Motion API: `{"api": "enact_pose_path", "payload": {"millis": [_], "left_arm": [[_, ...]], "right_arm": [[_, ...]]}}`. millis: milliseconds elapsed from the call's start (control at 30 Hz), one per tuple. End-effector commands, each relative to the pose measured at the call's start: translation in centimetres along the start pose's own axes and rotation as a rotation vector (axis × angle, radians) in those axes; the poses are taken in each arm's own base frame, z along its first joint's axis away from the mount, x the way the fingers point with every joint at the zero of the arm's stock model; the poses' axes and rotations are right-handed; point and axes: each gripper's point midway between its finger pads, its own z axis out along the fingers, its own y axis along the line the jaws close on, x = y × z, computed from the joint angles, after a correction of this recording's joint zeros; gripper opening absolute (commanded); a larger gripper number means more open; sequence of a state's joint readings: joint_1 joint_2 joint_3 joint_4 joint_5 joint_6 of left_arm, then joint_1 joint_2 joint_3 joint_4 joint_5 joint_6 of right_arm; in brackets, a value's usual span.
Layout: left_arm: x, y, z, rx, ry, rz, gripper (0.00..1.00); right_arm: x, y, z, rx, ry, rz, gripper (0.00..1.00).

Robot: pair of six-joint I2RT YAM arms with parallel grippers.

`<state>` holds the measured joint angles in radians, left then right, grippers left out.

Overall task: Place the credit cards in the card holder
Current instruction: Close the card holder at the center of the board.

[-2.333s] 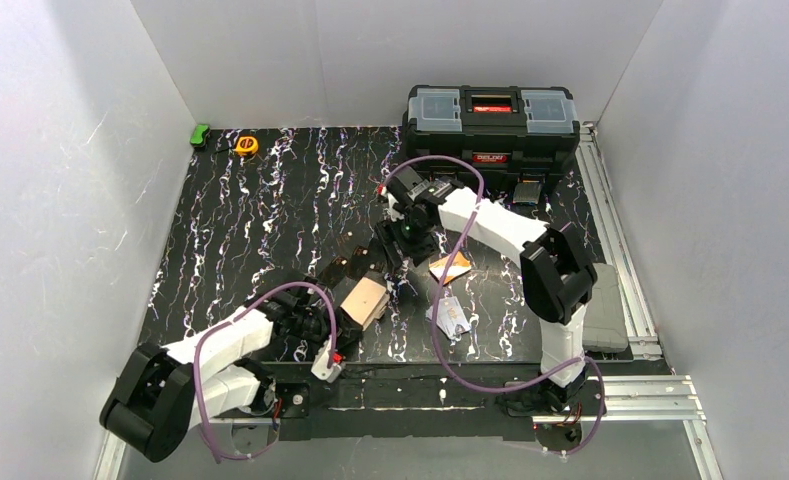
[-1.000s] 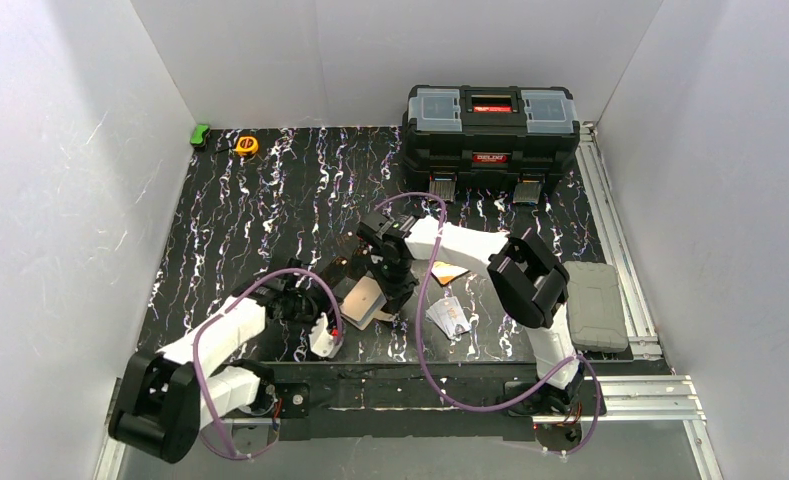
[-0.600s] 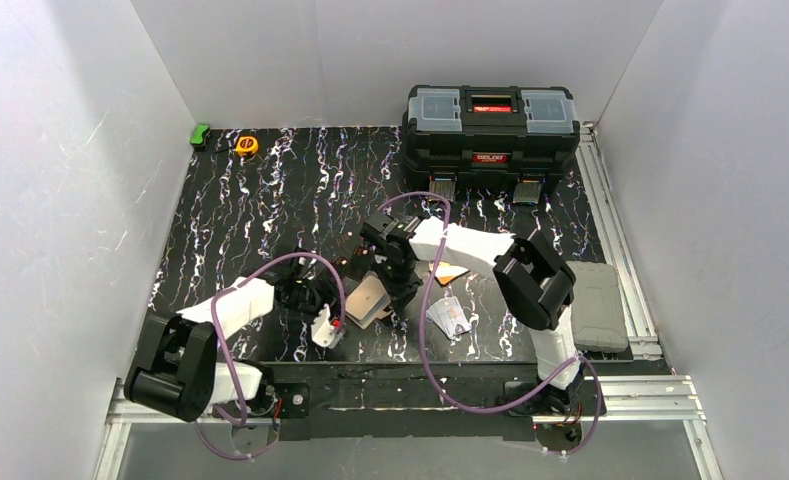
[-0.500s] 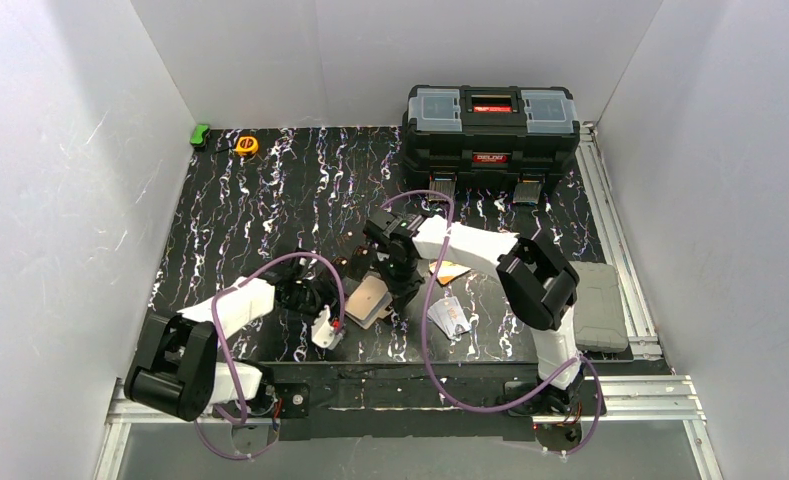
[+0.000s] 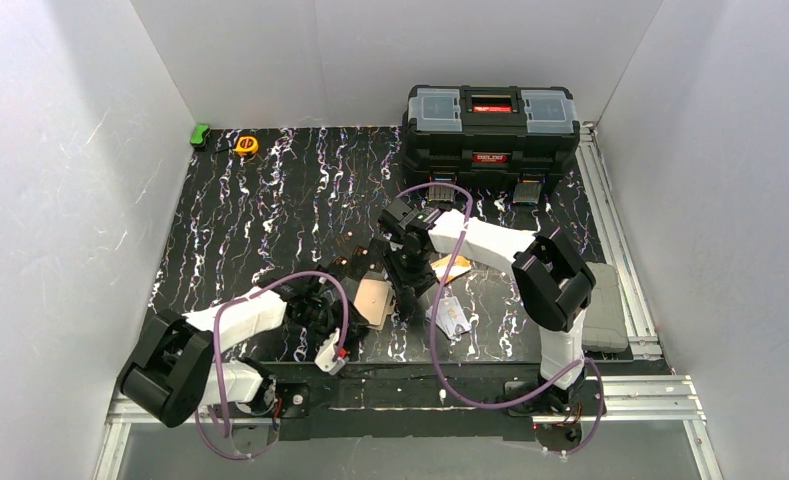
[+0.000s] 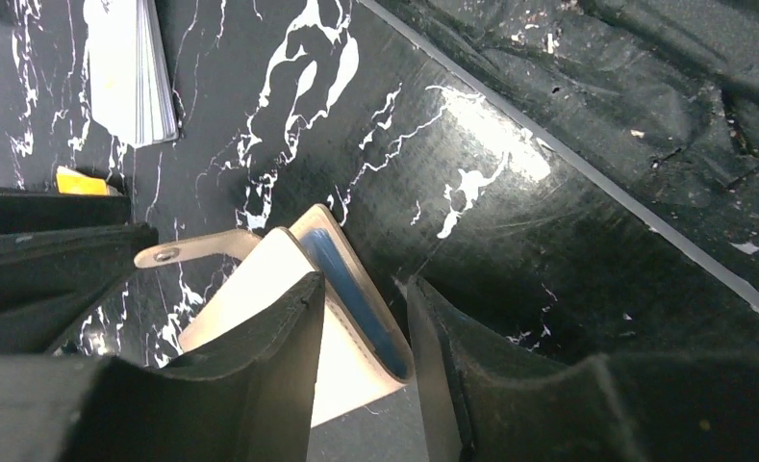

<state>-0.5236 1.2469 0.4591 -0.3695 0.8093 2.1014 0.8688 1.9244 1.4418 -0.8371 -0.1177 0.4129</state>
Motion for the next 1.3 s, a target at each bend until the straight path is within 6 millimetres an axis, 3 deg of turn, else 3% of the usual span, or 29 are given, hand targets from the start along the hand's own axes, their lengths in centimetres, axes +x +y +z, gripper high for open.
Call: {"api": "enact_pose_path", "payload": {"millis": [0,167,433,767,1000,1267], "left_arm": [[-0.7,-1.2,0.8,0.072,-0.043,0.181,0.37],[-1.1,-1.0,-0.2,0.07,-0.01,0.139,0.37],[-2.2,-1.9,-1.8,0.046,0.058,0.099,0.37],[0.2,-0.8,-3.4,0.019,0.197,0.036,0.35],[1.0,-0.4,-3.5,0.002,0.219,0.043,0.35],[2.8,0.0,-3.7,-0.02,0.243,0.036,0.34]], "right_arm": [[-1.1,0.3,-2.0,-0.023,-0.081,0.008,0.56],[-1.0,1.3,-3.8,-0.092,-0.119,0.038,0.69],[-0.7,3.6,-3.1,-0.135,-0.059,0.041,0.65],[-0.4,4.0,-1.5,-0.14,0.014,0.063,0.38],[0.1,3.8,-1.0,-0.138,0.041,0.068,0.33],[0.2,2.7,-0.6,-0.085,0.039,0.058,0.04]]}}
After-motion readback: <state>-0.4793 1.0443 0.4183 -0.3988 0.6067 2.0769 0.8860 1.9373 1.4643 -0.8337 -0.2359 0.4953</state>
